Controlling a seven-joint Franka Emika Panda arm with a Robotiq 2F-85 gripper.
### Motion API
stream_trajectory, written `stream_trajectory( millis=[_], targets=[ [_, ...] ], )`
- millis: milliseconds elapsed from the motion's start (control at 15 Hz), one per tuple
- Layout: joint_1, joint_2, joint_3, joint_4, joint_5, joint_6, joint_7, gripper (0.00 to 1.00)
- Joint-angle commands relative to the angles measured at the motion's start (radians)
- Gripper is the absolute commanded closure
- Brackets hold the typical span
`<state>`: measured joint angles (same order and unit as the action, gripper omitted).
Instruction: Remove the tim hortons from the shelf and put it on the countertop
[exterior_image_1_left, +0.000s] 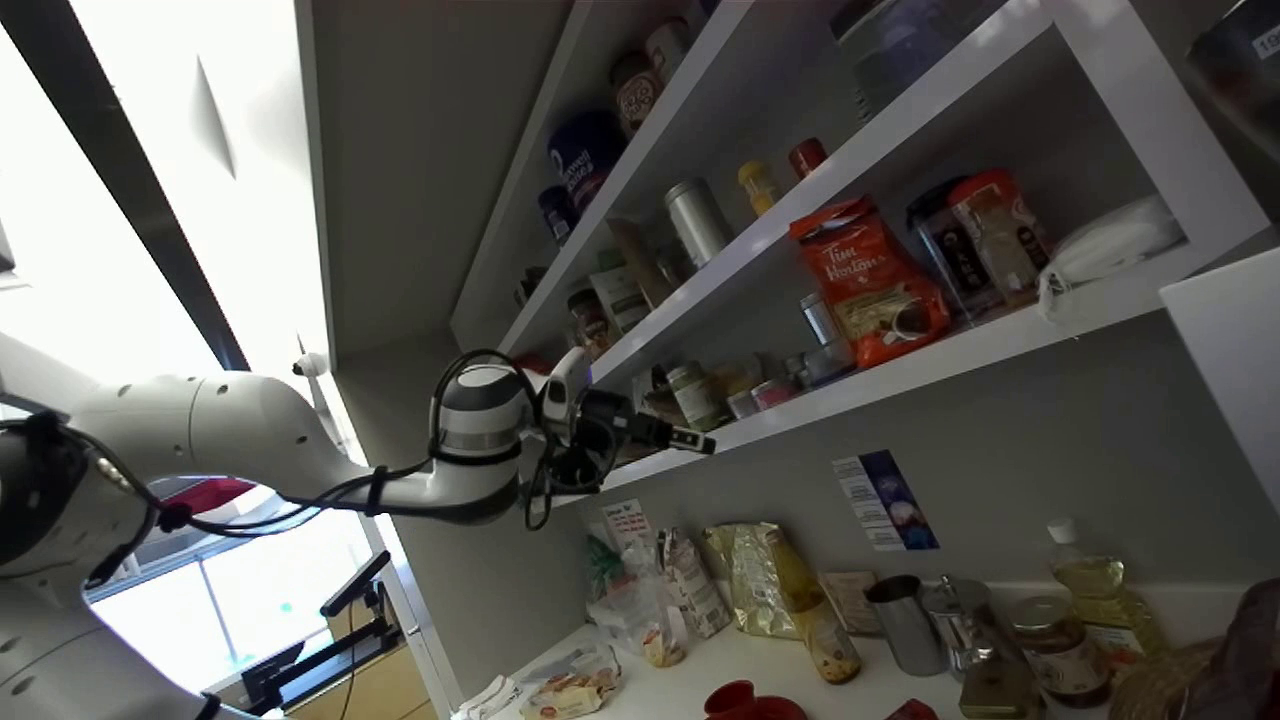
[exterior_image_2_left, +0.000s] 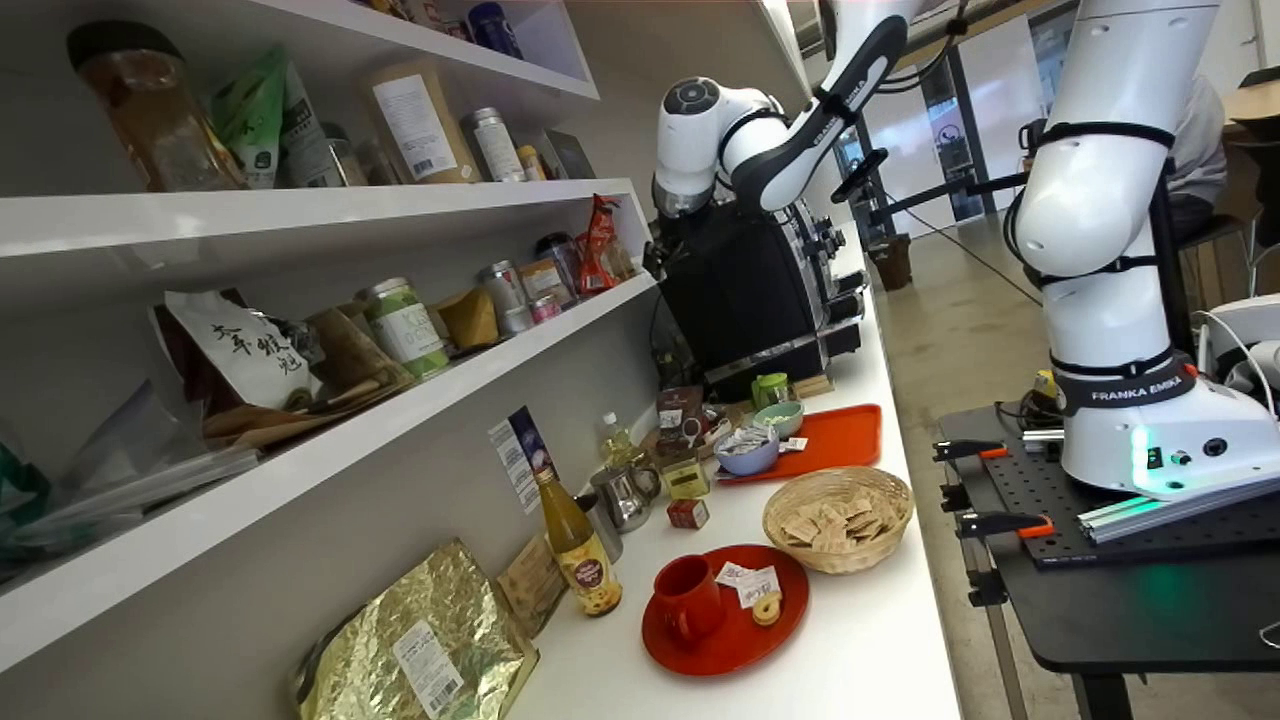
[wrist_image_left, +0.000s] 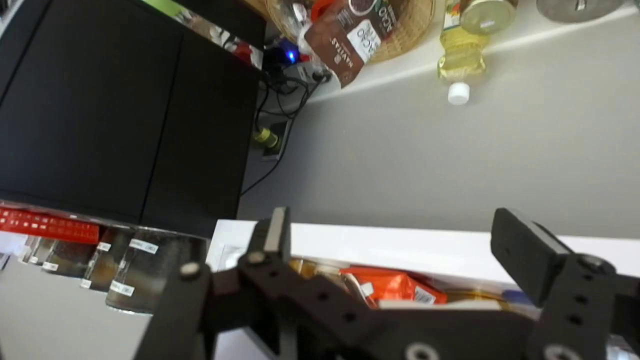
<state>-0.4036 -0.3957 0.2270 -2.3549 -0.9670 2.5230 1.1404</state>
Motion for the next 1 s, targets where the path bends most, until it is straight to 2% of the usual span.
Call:
stream_trajectory(
  millis=[0, 267, 467, 933],
  targets=[
    [0.066, 0.135, -0.097, 0.191, -0.081, -0.008, -0.003, 0.00],
    [0.121, 0.270, -0.196, 0.348, -0.102, 0.015, -0.033, 0.00],
    [0.162, 0.364, -0.255, 0.454, -0.059, 0.033, -0.088, 0.00],
    [0.218, 0.501, -0.315, 0.650, 0.035, 0.067, -0.219, 0.00]
  ],
)
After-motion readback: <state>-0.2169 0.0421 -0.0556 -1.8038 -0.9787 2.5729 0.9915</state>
